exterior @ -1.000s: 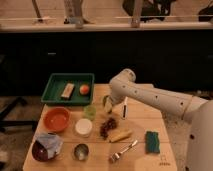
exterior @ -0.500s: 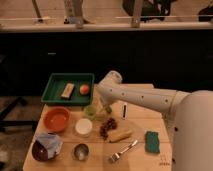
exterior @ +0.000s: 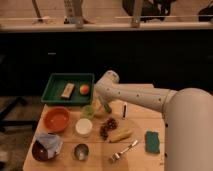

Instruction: Place pepper in plastic cup

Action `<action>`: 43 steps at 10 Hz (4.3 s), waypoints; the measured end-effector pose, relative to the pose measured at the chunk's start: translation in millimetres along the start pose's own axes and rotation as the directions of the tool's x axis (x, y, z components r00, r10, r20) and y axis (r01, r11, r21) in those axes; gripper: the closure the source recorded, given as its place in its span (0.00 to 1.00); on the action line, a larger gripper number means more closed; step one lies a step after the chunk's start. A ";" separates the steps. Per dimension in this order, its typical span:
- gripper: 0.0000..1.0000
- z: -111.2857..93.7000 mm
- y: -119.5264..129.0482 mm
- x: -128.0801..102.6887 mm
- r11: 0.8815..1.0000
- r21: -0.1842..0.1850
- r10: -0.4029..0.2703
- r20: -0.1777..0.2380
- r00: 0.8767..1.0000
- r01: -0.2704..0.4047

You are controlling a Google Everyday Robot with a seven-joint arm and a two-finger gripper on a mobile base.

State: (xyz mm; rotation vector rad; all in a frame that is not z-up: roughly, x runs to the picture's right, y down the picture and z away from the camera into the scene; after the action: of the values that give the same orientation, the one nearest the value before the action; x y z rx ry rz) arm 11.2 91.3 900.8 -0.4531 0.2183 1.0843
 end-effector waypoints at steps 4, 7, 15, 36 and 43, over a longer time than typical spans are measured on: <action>0.20 39.6 -28.9 -4.1 0.994 -0.076 0.073 -0.013 0.997 -0.074; 0.43 55.1 -30.2 -6.0 0.992 -0.091 0.080 -0.045 0.996 -0.083; 1.00 52.2 -27.3 -5.1 0.993 -0.090 0.073 -0.080 0.994 -0.080; 1.00 -50.9 17.4 -5.0 0.938 -0.333 0.008 0.301 0.954 0.098; 1.00 -52.4 28.1 -25.5 0.857 -0.495 0.078 0.400 0.913 0.143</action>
State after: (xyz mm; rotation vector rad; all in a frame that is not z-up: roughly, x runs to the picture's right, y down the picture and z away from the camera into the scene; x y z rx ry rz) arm -22.9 57.8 857.2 -0.6922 -0.4697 1.1747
